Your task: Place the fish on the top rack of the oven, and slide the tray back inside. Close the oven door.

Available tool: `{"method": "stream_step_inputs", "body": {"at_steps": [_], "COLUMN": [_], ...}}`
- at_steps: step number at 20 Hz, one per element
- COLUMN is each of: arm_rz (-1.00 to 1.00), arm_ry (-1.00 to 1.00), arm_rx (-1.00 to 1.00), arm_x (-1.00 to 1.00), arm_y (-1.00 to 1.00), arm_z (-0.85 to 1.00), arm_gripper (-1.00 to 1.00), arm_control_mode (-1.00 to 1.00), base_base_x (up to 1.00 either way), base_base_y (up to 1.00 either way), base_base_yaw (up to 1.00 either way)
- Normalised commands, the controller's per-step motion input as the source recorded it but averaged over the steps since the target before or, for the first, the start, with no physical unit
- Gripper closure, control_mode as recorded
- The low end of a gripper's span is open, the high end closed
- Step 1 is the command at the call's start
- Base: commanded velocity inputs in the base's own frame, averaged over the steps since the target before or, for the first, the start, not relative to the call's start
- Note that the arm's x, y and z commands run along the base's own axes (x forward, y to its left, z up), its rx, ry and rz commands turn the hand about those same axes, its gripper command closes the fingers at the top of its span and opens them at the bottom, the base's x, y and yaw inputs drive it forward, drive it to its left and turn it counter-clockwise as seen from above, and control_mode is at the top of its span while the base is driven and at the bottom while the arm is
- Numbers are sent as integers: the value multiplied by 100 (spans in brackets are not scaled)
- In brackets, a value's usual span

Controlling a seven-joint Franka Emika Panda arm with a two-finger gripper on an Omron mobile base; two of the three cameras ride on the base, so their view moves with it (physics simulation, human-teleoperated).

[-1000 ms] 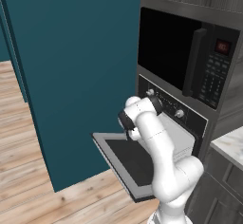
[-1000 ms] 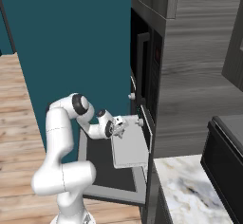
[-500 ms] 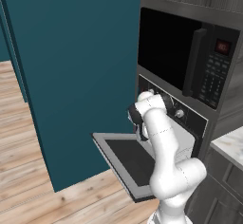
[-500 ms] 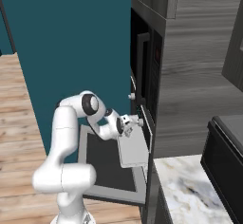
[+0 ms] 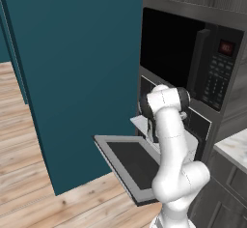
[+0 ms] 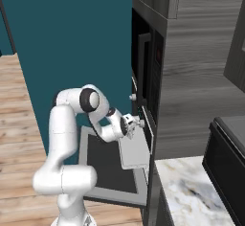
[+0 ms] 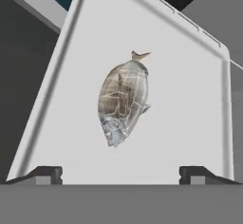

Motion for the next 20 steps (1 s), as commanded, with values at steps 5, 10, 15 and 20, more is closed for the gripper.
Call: {"method": "stream_step_inputs", "body": {"at_steps": [5,10,15,20], "arm_rz": [0,1,9,12], "arm_ry": [-1,0,4,14], "arm_rx": [-4,-3,-10,-16], "arm_x": [-55,-55,-78,-55], "arm_y": [63,90,99,93], "arm_z": [59,51,15,2], "arm_gripper": [-100,-100,-100,-100], "arm_control_mode": [-100,-100,-100,-100], "base_base_x": [0,0,0,0], "base_base_y": [0,0,0,0], "base_base_yaw": [0,0,0,0]}}
